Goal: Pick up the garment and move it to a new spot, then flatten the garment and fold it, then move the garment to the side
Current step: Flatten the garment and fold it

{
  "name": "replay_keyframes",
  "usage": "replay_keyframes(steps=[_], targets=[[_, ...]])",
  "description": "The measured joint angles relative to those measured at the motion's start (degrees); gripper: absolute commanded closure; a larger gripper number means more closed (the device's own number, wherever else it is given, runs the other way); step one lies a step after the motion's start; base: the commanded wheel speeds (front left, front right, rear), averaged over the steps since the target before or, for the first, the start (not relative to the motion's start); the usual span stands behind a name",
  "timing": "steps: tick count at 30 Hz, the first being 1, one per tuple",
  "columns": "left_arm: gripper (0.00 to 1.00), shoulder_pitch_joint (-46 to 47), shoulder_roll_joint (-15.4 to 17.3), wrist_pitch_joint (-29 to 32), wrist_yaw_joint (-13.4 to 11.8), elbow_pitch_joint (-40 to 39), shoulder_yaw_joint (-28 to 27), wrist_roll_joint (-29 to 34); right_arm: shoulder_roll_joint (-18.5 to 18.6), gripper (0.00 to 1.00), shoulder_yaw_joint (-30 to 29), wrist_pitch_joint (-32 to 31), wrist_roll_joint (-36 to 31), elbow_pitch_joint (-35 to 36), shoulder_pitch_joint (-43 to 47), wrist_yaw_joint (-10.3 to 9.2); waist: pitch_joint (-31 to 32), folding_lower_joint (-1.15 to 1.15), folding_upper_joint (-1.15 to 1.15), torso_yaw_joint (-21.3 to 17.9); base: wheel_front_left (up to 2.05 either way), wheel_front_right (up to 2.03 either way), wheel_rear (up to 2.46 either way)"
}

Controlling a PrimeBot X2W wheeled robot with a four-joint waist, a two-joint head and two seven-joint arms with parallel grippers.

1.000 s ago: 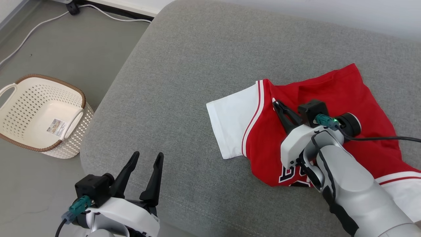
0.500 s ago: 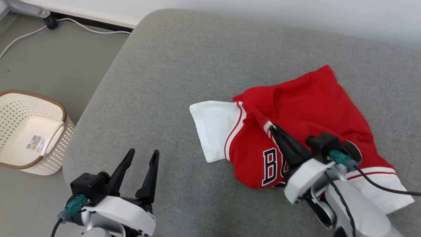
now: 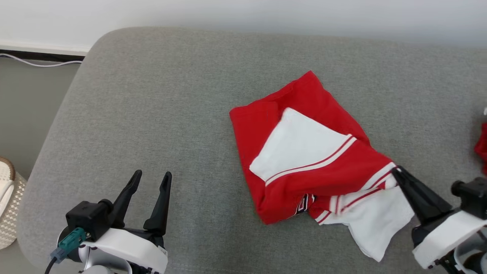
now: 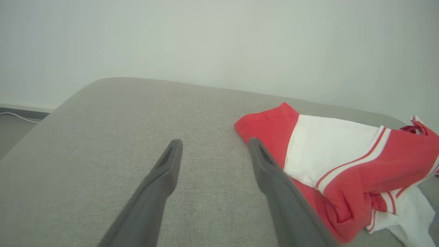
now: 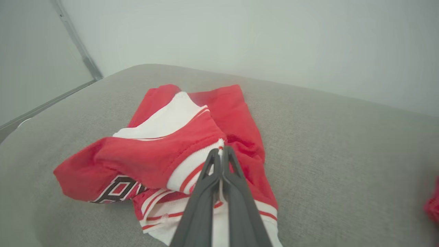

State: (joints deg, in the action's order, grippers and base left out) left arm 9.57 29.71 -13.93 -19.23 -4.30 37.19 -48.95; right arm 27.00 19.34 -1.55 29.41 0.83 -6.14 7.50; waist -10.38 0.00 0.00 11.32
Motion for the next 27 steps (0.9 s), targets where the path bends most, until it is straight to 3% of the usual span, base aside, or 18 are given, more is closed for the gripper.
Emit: replay_keyframes(steps=[6, 13, 22, 23, 24, 25, 26, 27], targets=[[0.00, 0.0, 0.5, 0.8, -0.5, -1.2, -0.2, 0.1, -0.4, 1.00, -10.6, -3.0, -0.1, 5.4, 6.8, 0.01, -0.5, 0.00, 0.00, -3.6, 0.00, 0.00, 0.00], [0.00, 0.0, 0.8, 1.1, -0.9, -1.6, -0.2, 0.1, -5.9, 1.00, -22.8, -2.9, -3.2, 1.8, 11.4, 0.00, -0.9, 0.00, 0.00, -4.5, 0.00, 0.00, 0.00], [0.00, 0.1, 0.9, 1.3, -1.0, -1.8, -0.2, 0.1, -12.5, 1.00, -21.9, -3.3, -2.3, -9.2, 12.4, 0.00, -1.0, 0.00, 0.00, -4.3, 0.00, 0.00, 0.00], [0.00, 0.1, 1.0, 1.3, -1.0, -1.8, -0.2, 0.1, -13.1, 0.91, -21.6, -2.9, -1.9, -10.6, 12.4, 0.00, -1.0, 0.00, 0.00, -4.2, 0.00, 0.00, 0.00], [0.00, 0.1, 1.0, 1.3, -1.0, -1.8, -0.2, 0.1, -13.6, 0.69, -21.2, -2.8, -1.5, -11.8, 12.4, 0.00, -0.8, 0.00, 0.00, -4.2, 0.00, 0.00, 0.00], [0.00, 0.1, 1.0, 1.3, -1.0, -1.8, -0.3, 0.1, -14.2, 0.08, -20.8, -1.8, -1.0, -12.4, 12.4, 0.00, -0.7, 0.00, 0.00, -4.2, 0.00, 0.00, 0.00], [0.00, 0.1, 1.1, 1.3, -1.1, -1.8, -0.3, 0.1, -14.5, 0.00, -20.5, -0.7, -0.6, -12.9, 12.4, 0.00, -0.5, 0.00, 0.00, -4.2, 0.00, 0.00, 0.00], [0.00, 0.0, 1.3, 1.3, -1.4, -1.8, -0.4, 0.1, -14.6, 0.00, -20.1, 0.1, -0.2, -13.1, 12.4, 0.00, -0.3, 0.00, 0.00, -4.3, 0.00, 0.00, 0.00]])
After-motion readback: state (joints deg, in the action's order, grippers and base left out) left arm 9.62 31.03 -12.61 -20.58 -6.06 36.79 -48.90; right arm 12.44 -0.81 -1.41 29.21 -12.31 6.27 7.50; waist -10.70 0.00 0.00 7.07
